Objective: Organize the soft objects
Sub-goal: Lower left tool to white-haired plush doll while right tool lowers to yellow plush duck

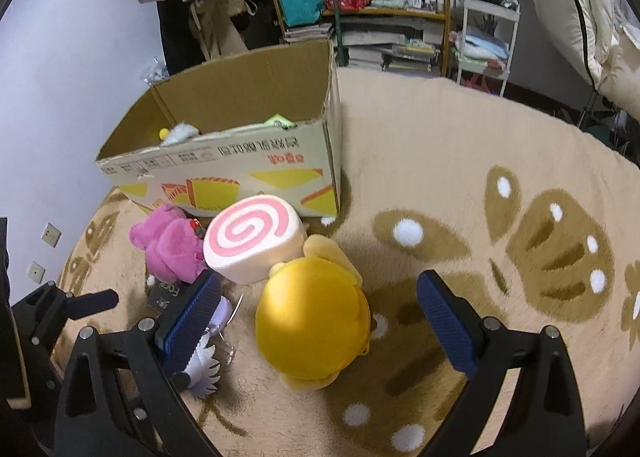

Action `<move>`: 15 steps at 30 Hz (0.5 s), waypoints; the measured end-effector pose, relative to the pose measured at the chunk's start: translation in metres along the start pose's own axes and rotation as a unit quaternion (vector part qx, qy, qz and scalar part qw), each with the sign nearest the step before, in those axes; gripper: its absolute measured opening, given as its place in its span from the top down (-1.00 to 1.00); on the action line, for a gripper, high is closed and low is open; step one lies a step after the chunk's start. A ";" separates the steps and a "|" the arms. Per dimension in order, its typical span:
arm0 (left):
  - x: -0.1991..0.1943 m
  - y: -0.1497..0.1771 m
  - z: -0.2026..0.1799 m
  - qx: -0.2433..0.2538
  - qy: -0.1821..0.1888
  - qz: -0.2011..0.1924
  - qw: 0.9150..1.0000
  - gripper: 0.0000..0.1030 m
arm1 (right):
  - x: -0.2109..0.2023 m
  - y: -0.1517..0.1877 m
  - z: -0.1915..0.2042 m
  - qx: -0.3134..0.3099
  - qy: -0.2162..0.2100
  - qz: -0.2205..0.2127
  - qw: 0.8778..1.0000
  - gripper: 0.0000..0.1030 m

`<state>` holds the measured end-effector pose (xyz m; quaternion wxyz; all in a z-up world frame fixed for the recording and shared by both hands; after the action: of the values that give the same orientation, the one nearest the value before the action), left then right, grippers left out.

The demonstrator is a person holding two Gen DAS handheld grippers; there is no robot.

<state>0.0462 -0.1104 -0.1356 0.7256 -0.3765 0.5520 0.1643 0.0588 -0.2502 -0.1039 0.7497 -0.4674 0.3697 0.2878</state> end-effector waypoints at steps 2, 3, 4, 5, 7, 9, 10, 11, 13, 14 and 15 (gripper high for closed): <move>0.006 0.000 -0.002 0.005 -0.001 0.012 1.000 -0.88 | 0.006 0.001 -0.001 0.007 -0.006 0.013 1.000 -0.99; 0.010 0.000 -0.003 0.005 -0.002 0.019 1.000 -0.88 | 0.009 0.001 -0.002 0.010 -0.010 0.018 1.000 -0.99; 0.012 0.000 -0.003 0.005 -0.001 0.025 1.000 -0.88 | 0.012 0.002 -0.002 0.011 -0.010 0.024 1.000 -0.99; 0.016 0.001 -0.003 0.004 -0.001 0.032 0.999 -0.88 | 0.015 0.002 -0.002 0.011 -0.009 0.027 1.000 -0.99; 0.024 0.002 -0.004 0.004 -0.002 0.048 0.999 -0.88 | 0.021 0.004 -0.002 0.010 -0.005 0.036 0.999 -0.99; 0.030 0.003 -0.005 0.005 0.000 0.059 0.998 -0.88 | 0.027 0.005 -0.001 0.010 -0.003 0.047 0.999 -0.99; 0.033 0.003 -0.005 0.004 0.002 0.063 0.998 -0.88 | 0.031 0.006 -0.001 0.010 -0.001 0.053 0.999 -0.99; 0.034 0.003 -0.005 0.003 0.003 0.066 0.998 -0.88 | 0.034 0.008 -0.001 0.009 0.003 0.057 0.998 -0.99; 0.038 0.004 -0.006 0.002 0.004 0.072 0.997 -0.88 | 0.039 0.009 0.000 0.007 0.010 0.064 0.998 -0.99; 0.039 0.004 -0.006 0.002 0.004 0.075 0.997 -0.88 | 0.041 0.009 -0.001 0.006 0.013 0.067 0.998 -0.99; 0.041 0.004 -0.006 0.002 0.003 0.078 0.997 -0.88 | 0.044 0.010 -0.001 0.006 0.016 0.073 0.997 -0.99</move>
<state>0.0534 -0.1192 -0.1754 0.7096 -0.3316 0.5822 0.2179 0.0757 -0.2432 -0.1454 0.7233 -0.4395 0.4163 0.3322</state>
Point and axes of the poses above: each gripper's, at about its wrist camera, not at the fingertips, and x roughly the way its jaws point, z to its left, y to its underside, the point moved 2 cm from there along x, roughly the way its jaws point, and after that the axes turned 12 degrees about x, right-handed, at the moved point
